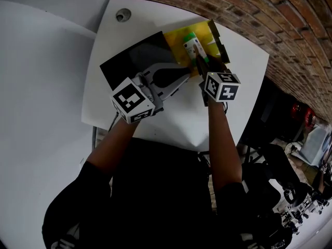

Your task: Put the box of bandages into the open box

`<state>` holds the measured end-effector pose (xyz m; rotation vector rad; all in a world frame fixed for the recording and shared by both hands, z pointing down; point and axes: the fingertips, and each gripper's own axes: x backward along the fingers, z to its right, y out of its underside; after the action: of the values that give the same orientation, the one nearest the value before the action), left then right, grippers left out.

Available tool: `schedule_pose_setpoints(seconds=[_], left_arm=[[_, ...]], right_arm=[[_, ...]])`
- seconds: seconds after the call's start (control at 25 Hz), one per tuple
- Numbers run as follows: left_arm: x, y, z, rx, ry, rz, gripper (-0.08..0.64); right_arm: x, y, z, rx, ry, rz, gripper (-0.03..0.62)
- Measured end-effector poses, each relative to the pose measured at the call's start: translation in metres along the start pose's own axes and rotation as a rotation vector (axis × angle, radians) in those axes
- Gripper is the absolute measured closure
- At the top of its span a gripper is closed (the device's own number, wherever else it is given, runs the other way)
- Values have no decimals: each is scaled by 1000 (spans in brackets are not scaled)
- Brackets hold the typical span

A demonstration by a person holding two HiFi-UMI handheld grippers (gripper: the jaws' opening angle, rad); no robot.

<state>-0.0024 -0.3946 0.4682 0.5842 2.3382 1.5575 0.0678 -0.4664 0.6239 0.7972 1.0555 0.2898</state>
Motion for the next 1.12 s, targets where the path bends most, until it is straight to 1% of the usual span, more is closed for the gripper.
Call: schedule_pose_setpoints(seconds=[0.12,0.24,0.4,0.68,0.88,1.12], left_arm=[[0,0,-1,2,-2,1,538],[1,1,-2,7,-7,1,538],[-1,2,-1,5,0,-5,538],[-2,8,0,8,5,-19,538],[-5,10,0,14,9,-20,538],[-7,14,2,14,21,-30,538]], right_arm=[[0,1,6,12,29,-8,458],[0,-1,11,47,54,-11,442],[0,4,16,83,83,-42,423],[-3,3,20,107,99,-49,407],[-5,2,25,144,119,-82,396],[-8,3,35,124,144,-119,383]])
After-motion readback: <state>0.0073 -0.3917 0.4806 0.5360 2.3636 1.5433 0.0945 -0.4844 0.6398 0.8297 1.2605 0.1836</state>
